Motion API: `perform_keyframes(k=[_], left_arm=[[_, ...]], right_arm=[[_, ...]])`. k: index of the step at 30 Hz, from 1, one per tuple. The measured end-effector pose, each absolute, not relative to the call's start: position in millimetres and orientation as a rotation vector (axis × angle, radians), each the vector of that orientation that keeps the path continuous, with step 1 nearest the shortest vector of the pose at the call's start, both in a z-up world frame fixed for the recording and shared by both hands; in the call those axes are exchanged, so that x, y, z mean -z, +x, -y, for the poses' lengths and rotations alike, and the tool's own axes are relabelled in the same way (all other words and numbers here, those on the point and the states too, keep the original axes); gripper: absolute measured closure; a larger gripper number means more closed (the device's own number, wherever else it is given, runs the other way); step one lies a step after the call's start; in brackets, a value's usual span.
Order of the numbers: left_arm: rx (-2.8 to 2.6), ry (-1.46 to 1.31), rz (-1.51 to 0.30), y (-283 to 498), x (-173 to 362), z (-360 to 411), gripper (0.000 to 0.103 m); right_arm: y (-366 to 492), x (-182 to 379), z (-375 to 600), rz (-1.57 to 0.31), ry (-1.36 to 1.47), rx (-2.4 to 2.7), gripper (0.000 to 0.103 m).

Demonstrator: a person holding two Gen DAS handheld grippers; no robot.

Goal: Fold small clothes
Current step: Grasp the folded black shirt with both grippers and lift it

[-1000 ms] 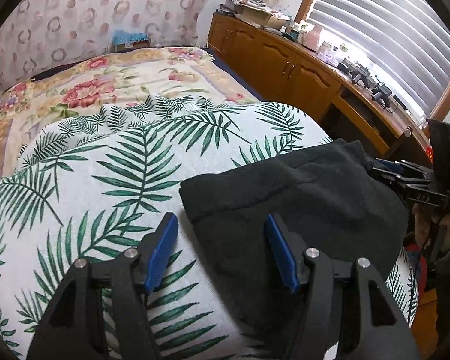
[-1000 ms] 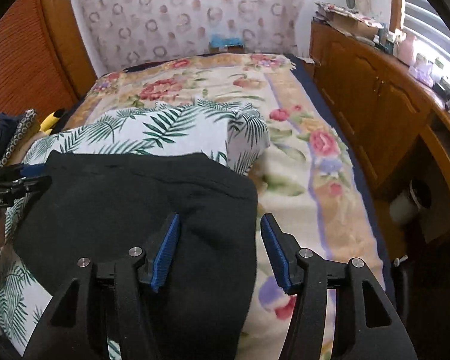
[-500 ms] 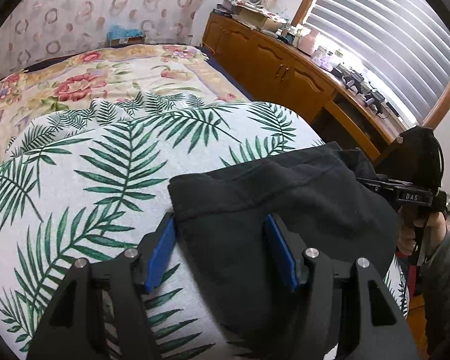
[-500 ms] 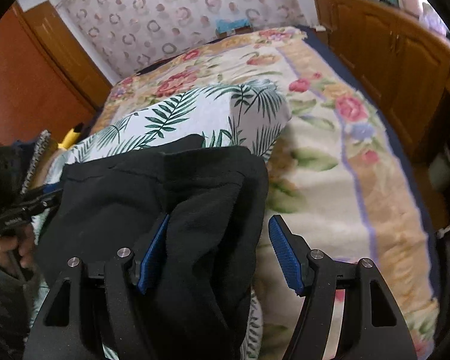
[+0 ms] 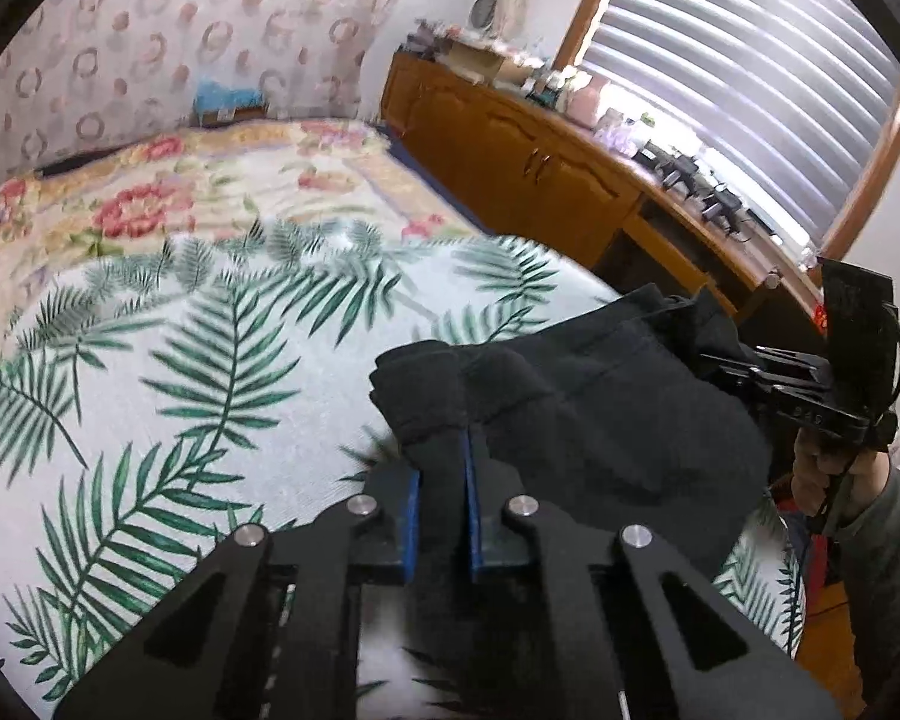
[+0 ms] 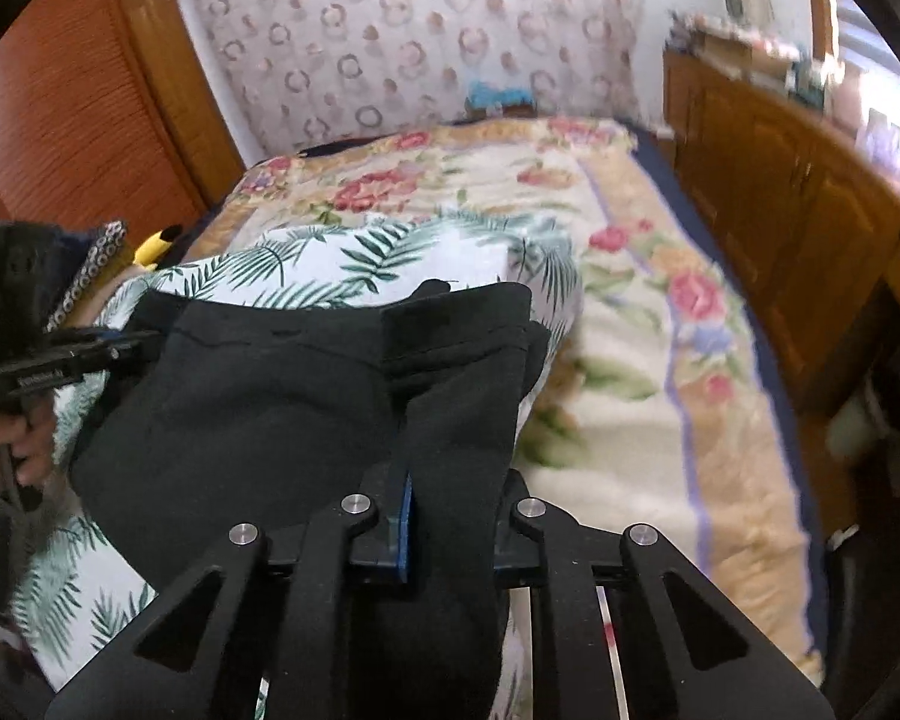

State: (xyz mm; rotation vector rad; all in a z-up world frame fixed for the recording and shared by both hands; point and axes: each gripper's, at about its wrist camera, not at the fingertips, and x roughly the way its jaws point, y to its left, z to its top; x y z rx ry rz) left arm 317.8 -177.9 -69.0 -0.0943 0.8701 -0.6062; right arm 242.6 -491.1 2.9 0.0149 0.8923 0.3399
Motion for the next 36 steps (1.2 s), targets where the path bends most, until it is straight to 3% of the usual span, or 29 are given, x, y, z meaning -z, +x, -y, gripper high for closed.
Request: perform_keyframes(k=[16, 25, 36], left_arm=[[0.599, -0.102, -0.627, 257.4, -17.5, 149.1, 0.096], [0.450, -0.059, -0.519, 217.2, -65.6, 74.5, 0.096], [0.263, -0.066, -0.450, 180.9, -84.5, -33.6, 0.096]], right_arm=[[207.6, -87.7, 462.5, -0.639, -0.106, -0.313, 0.092], [212.3, -128.4, 391.8, -0.552, -0.160, -0.430, 0.092], [237.2, -151.1, 266.8, -0.494, -0.229, -0.613, 0.092]])
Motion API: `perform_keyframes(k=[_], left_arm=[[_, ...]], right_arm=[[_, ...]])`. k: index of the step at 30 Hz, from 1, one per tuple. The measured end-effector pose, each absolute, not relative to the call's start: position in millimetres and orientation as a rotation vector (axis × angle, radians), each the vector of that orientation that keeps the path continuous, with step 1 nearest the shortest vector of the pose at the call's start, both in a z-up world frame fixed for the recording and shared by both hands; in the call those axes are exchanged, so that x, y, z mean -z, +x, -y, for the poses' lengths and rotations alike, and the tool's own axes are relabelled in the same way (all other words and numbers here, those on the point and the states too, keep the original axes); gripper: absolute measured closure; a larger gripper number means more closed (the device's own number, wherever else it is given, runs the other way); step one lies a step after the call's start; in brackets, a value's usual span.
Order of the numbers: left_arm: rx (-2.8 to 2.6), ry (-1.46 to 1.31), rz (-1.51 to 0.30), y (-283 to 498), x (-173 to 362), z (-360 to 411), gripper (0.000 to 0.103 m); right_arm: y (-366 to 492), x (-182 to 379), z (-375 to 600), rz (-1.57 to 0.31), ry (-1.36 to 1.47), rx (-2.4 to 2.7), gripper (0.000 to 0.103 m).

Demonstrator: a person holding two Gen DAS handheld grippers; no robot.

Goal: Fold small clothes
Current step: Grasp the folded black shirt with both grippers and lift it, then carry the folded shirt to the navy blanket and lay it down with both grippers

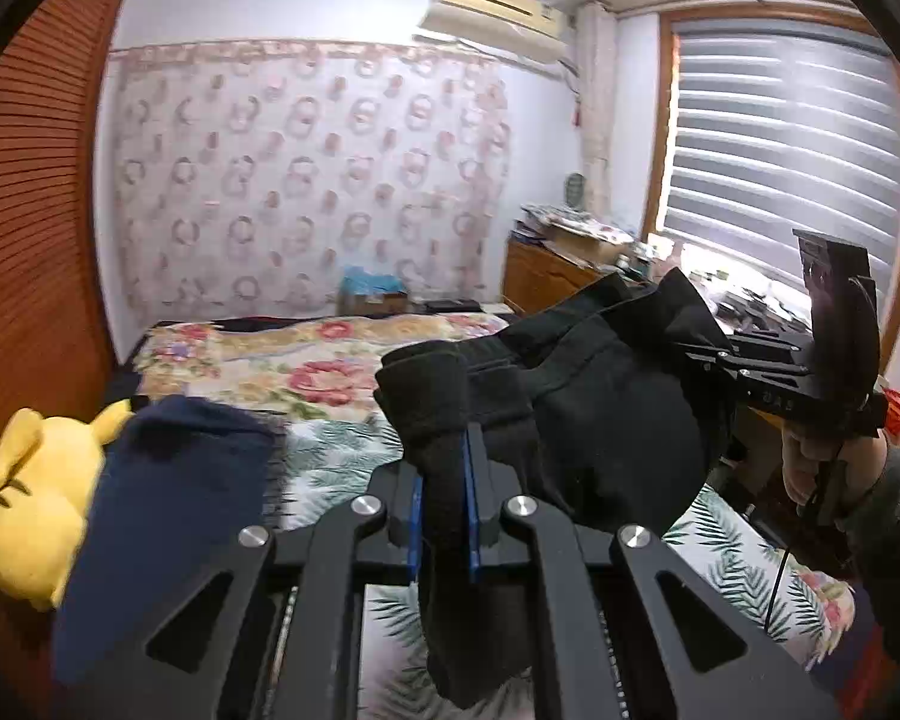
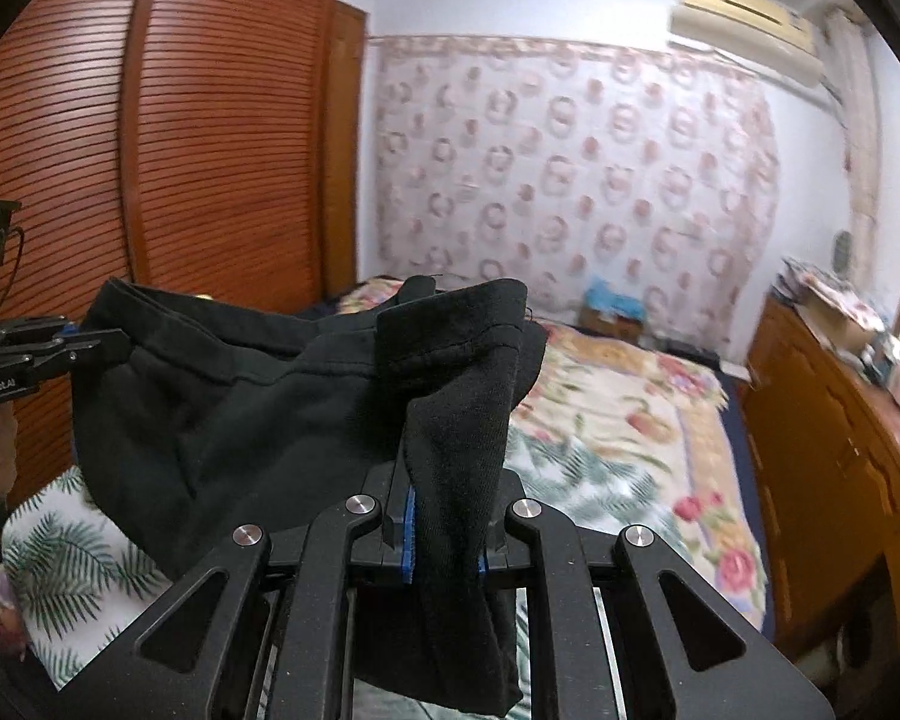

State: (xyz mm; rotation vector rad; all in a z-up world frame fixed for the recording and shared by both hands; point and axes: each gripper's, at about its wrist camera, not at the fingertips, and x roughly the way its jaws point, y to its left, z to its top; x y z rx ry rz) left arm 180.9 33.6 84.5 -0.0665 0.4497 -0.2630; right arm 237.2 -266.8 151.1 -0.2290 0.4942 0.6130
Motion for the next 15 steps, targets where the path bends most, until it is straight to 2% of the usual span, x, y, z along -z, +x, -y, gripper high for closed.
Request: perform_keyframes(k=[6, 15], left_arm=[[0.167, -0.088, -0.397, 159.9, -81.6, -88.2, 0.096], [-0.024, -0.230, -0.367, 129.5, -39.3, -179.6, 0.096]], right_arm=[[246.1, -170.7, 200.0, -0.452, -0.305, -0.709, 0.092], [265.2, -182.2, 71.2, -0.430, -0.442, -0.866, 0.092]])
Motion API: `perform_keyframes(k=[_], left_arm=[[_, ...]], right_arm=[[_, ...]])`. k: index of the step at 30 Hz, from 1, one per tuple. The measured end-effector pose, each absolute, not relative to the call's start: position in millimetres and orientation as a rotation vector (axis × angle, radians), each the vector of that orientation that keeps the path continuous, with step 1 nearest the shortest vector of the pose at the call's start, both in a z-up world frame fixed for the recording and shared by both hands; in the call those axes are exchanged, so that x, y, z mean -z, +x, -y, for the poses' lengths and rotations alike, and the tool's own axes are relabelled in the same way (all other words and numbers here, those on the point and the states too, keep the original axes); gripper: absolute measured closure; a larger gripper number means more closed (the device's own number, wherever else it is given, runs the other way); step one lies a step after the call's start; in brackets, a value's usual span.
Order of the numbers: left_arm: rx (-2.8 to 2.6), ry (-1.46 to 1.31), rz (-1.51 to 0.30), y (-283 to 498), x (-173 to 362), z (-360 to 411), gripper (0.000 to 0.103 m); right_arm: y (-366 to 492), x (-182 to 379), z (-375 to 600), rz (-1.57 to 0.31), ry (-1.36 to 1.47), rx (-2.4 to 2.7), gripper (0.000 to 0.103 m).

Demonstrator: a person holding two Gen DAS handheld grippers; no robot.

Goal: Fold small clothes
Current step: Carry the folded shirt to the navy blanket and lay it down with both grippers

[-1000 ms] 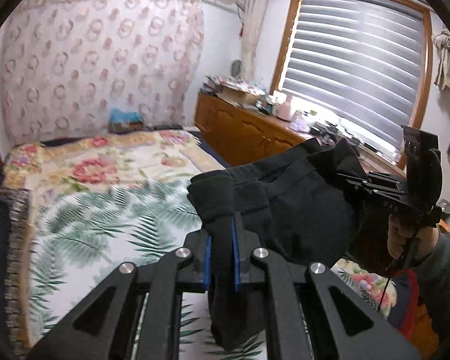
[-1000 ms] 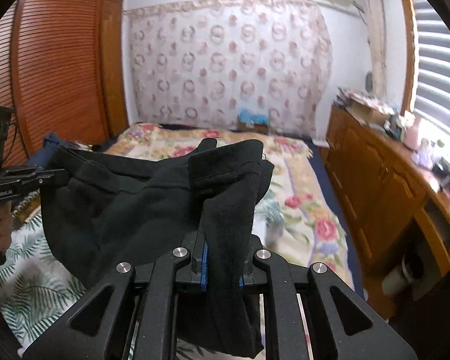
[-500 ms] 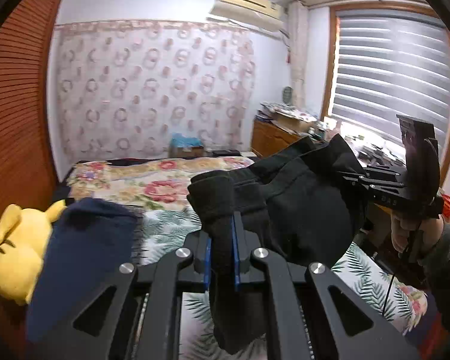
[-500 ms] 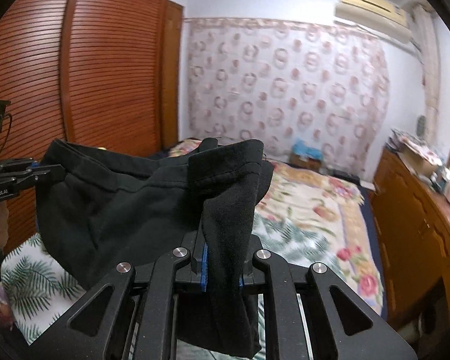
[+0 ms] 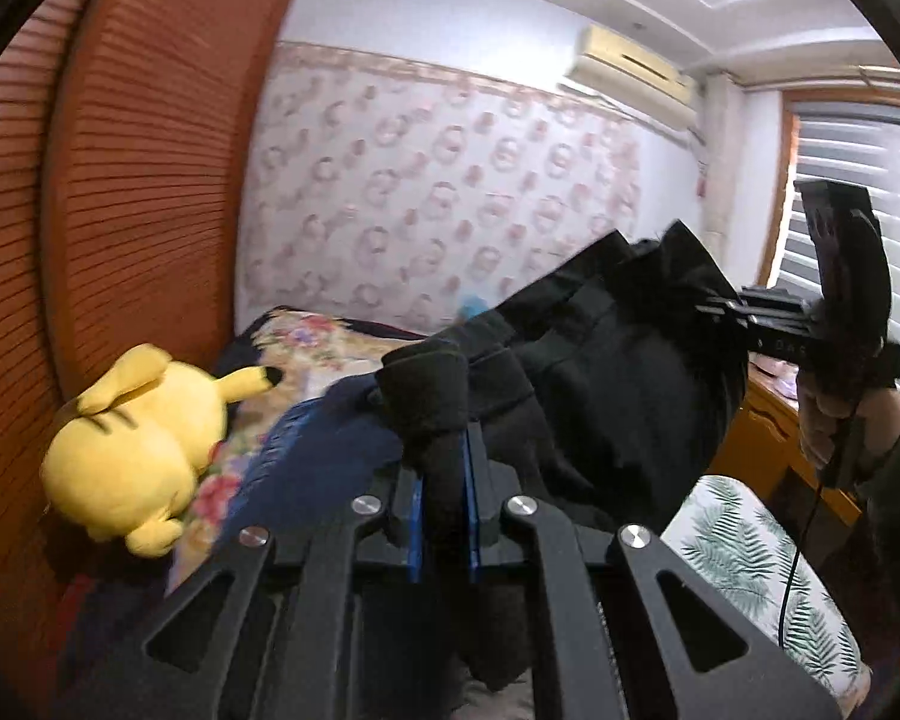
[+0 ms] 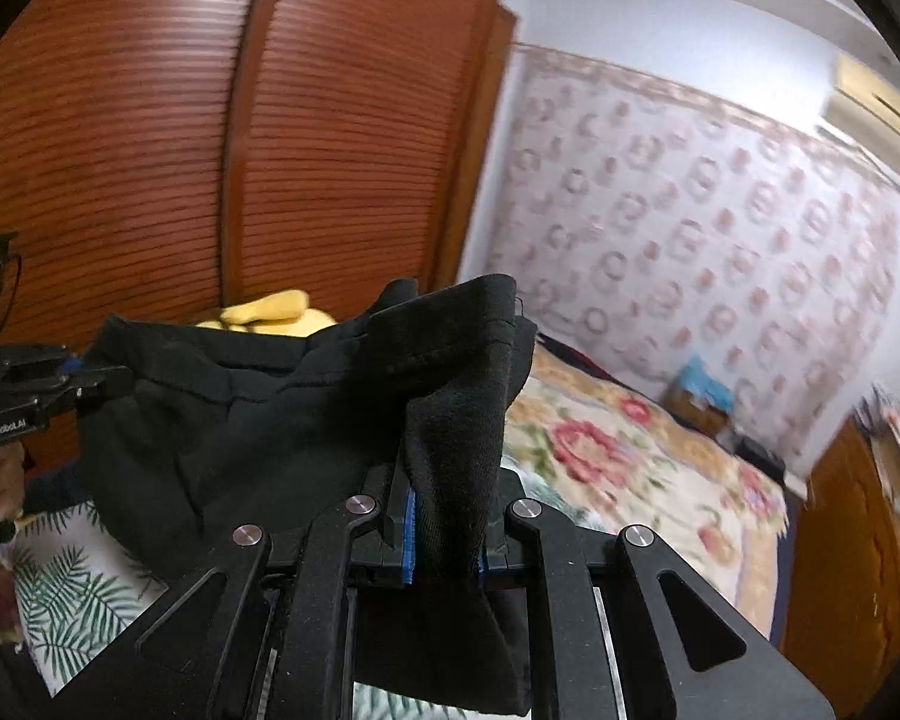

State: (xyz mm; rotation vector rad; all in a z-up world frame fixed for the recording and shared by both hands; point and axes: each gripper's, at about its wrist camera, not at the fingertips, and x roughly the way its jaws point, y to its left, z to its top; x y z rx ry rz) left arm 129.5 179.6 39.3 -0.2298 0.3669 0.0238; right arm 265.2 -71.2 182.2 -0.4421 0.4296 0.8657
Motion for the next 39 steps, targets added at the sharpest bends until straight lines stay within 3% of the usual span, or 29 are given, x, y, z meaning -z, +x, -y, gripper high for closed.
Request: perform_keyframes(k=[7, 14, 15, 19, 20, 25, 30, 33, 35, 37, 38, 39], left_arm=[[-0.119, -0.315, -0.387, 113.5, -12.6, -217.5, 0.096], [-0.194, -0.382, -0.474, 126.5, 24.8, -238.2, 0.095], [-0.199, -0.388, -0.487, 128.9, 31.2, -240.1, 0.095], [-0.203, -0.379, -0.515, 131.7, 42.3, -241.8, 0.095], [-0.211, -0.372, -0.518, 131.4, 44.8, -242.9, 0.095], [-0.217, -0.347, -0.532, 130.0, 46.1, -242.2, 0.094], [-0.231, -0.322, -0.541, 127.6, 41.0, -236.7, 0.091], [-0.236, -0.293, -0.534, 122.0, 35.1, -233.5, 0.077], [-0.229, -0.268, -0.524, 117.2, 28.1, -230.7, 0.059], [-0.215, -0.248, -0.522, 113.4, 21.3, -227.7, 0.052], [-0.213, -0.238, -0.525, 112.2, 18.7, -226.4, 0.040], [-0.208, -0.224, -0.520, 109.9, 15.4, -223.5, 0.038]], right_arm=[[275.7, -179.8, -22.5, -0.407, -0.556, -0.993, 0.092], [300.8, -136.7, -112.3, -0.428, -0.668, -1.021, 0.091], [306.0, -129.1, -119.3, -0.443, -0.672, -1.005, 0.089], [326.1, -112.6, -125.6, -0.509, -0.633, -0.887, 0.063], [330.0, -115.0, -120.8, -0.516, -0.598, -0.880, 0.061], [329.1, -112.4, -95.5, -0.571, -0.472, -0.958, 0.059], [327.7, -73.9, -92.7, -0.651, -0.453, -0.997, 0.059], [343.4, -50.4, -88.7, -0.706, -0.406, -0.952, 0.059], [352.6, -36.0, -86.8, -0.736, -0.368, -0.928, 0.059], [356.1, -29.2, -79.6, -0.750, -0.335, -0.921, 0.059], [354.1, -32.2, -75.1, -0.743, -0.321, -0.917, 0.059], [351.7, -33.5, -73.3, -0.736, -0.314, -0.910, 0.059]])
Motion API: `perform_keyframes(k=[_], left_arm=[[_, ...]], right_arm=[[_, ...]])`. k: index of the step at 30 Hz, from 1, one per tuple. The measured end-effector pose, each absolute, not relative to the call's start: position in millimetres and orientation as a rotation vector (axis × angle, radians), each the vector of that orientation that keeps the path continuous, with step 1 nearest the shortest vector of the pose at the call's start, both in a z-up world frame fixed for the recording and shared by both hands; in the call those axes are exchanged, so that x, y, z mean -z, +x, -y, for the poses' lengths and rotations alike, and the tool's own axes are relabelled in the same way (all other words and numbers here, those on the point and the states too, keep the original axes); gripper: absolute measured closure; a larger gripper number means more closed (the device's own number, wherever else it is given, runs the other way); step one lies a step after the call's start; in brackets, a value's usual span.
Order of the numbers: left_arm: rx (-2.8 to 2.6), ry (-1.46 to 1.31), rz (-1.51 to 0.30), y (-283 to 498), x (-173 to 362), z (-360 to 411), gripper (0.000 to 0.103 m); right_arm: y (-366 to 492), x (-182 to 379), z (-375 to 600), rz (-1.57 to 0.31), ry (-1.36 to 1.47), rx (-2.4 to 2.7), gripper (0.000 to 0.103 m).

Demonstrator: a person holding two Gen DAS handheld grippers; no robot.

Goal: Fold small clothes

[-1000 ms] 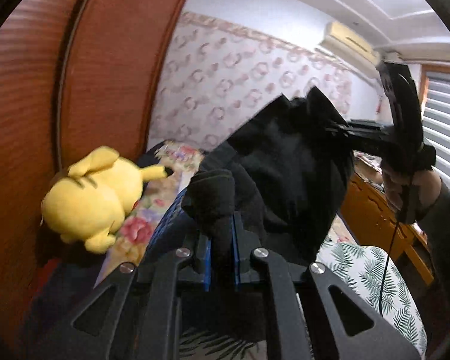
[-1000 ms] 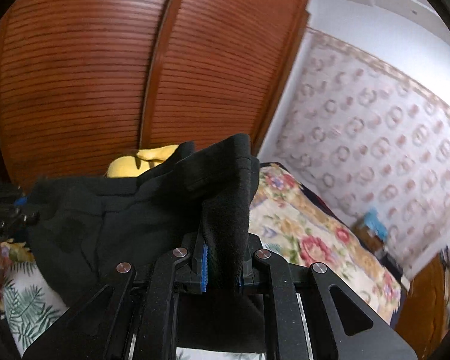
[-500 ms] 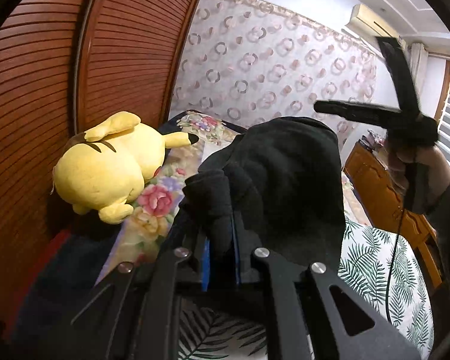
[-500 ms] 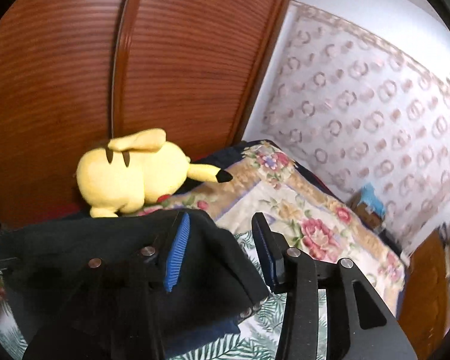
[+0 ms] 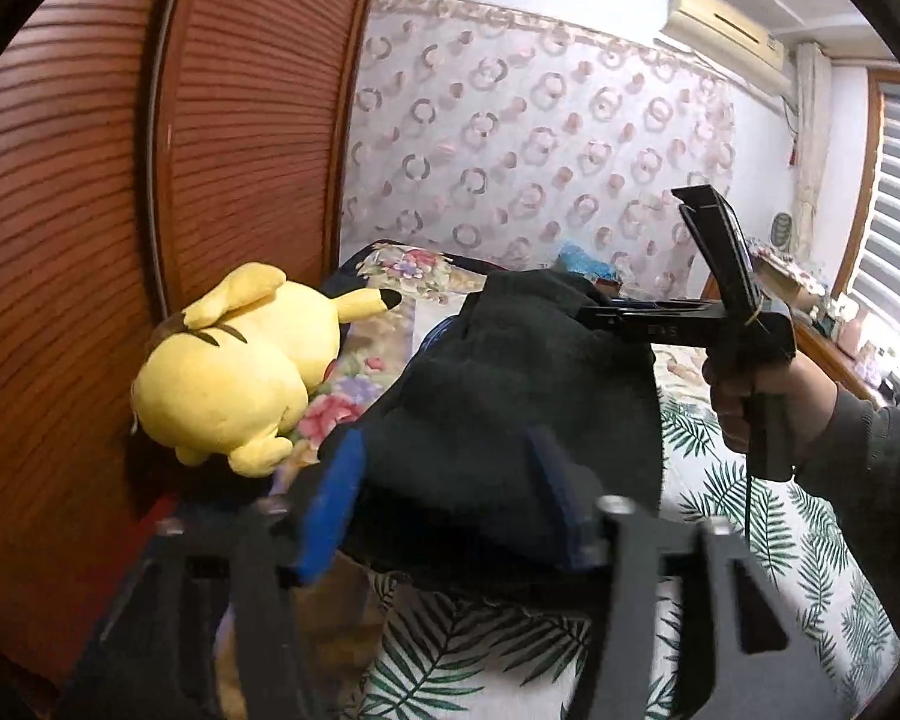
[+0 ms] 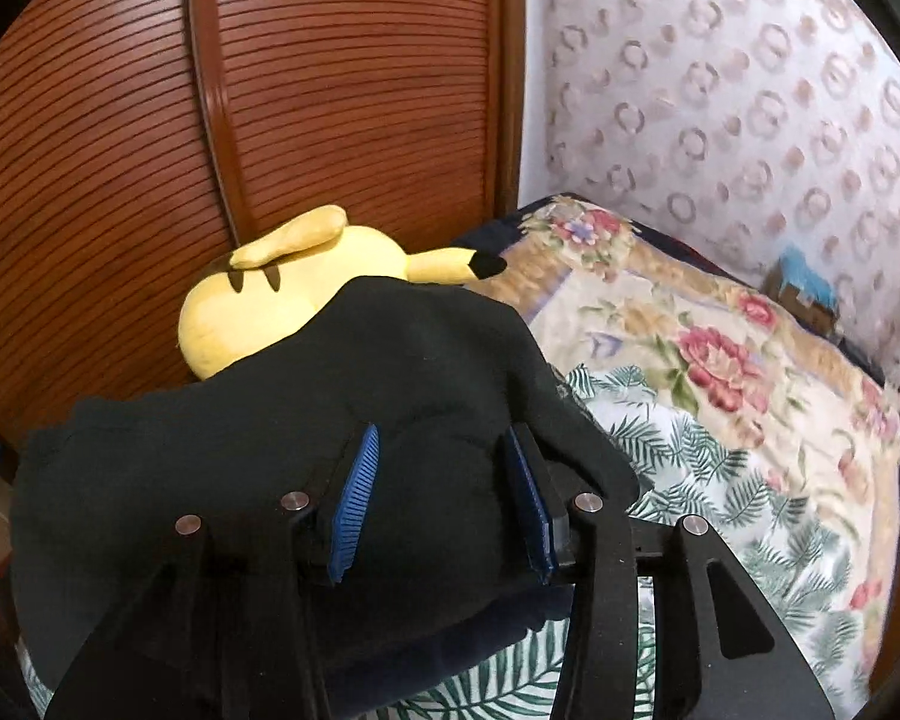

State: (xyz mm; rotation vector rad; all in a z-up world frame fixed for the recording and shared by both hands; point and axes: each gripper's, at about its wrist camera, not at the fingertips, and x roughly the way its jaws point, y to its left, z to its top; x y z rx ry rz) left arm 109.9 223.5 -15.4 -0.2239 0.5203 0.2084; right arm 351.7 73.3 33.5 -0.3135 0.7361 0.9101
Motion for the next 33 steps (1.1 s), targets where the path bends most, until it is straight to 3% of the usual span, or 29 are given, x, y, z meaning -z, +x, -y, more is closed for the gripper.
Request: perform_keyframes(k=[11, 18, 27, 33], left_arm=[[-0.144, -0.139, -0.515, 90.7, -5.5, -181.8, 0.035], [-0.089, -0.122, -0.509, 81.2, -11.5, -148.5, 0.034], [-0.025, -0.067, -0.547, 73.5, -4.0, -92.5, 0.034], [0.034, -0.057, -0.548, 65.1, -7.0, -50.5, 0.034]], right_arm=[[279.1, -75.5, -16.9, -0.647, -0.286, -0.878, 0.058], [216.8, -82.4, 57.0, -0.600, -0.230, -0.800, 0.051], [150.3, -84.7, 157.1, -0.589, -0.148, -0.676, 0.032], [116.1, -86.3, 209.8, -0.595, -0.095, -0.562, 0.031]])
